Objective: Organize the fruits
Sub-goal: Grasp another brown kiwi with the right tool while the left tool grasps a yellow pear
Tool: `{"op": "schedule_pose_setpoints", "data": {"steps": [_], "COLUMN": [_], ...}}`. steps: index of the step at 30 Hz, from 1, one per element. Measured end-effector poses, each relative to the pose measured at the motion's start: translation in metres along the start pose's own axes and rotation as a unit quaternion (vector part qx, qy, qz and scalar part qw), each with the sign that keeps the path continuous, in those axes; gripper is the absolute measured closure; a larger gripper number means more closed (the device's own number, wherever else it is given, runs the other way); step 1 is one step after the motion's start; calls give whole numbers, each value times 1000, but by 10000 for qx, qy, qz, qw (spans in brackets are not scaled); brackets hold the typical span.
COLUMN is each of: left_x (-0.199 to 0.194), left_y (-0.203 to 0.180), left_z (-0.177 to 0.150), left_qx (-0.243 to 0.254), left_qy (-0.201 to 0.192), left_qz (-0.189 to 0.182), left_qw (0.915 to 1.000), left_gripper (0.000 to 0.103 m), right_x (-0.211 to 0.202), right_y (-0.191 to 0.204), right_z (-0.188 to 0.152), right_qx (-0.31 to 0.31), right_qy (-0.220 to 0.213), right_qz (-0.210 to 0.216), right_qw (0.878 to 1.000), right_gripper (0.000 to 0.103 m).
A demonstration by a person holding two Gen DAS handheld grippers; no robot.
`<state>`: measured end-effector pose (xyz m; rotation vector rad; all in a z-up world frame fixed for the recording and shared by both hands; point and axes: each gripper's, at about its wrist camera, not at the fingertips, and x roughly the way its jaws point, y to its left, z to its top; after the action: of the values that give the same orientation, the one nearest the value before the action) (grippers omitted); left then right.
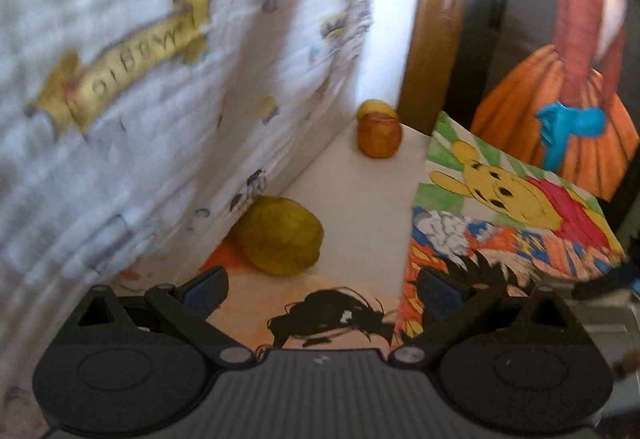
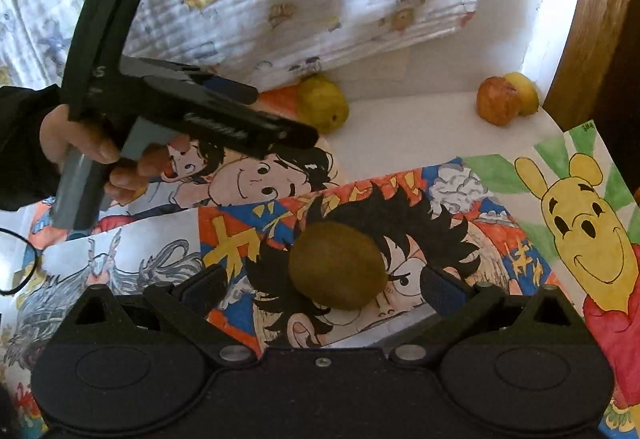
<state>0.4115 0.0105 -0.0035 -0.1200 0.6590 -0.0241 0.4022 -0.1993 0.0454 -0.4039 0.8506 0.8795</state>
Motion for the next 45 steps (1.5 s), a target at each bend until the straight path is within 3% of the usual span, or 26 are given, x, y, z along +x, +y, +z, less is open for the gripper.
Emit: {"op": "schedule_pose_setpoints", "data": {"steps": [10,17,26,28,45], "left_x": [37,51,56,57,45], "left_y": [-3,8,19,20,7], "left_z": [5,5,5,5,-1], "left_qx": [-460,-964,-1307,-1312,-957], "left_qy": [-55,-54,-68,-69,158], "left_qz": [364,431,480,517,434], "left_qw": [9983,9944,9902,9900,9943], "left_gripper": [9,18,28,38,40], "right_x": [26,29,41,41,47], "right_y": [-6,-9,-11,-12,-18], "right_z": [-2,-2,-1,0,4], "right_qx": [341,463,566,635,858], "right_qy": [216,102,66,30,-153], "right_qz": [-9,-146,-237,-236,-232], "right_qw": [9992,9988,9981,9977,9959], "right_gripper": [24,33,36,36,37]}}
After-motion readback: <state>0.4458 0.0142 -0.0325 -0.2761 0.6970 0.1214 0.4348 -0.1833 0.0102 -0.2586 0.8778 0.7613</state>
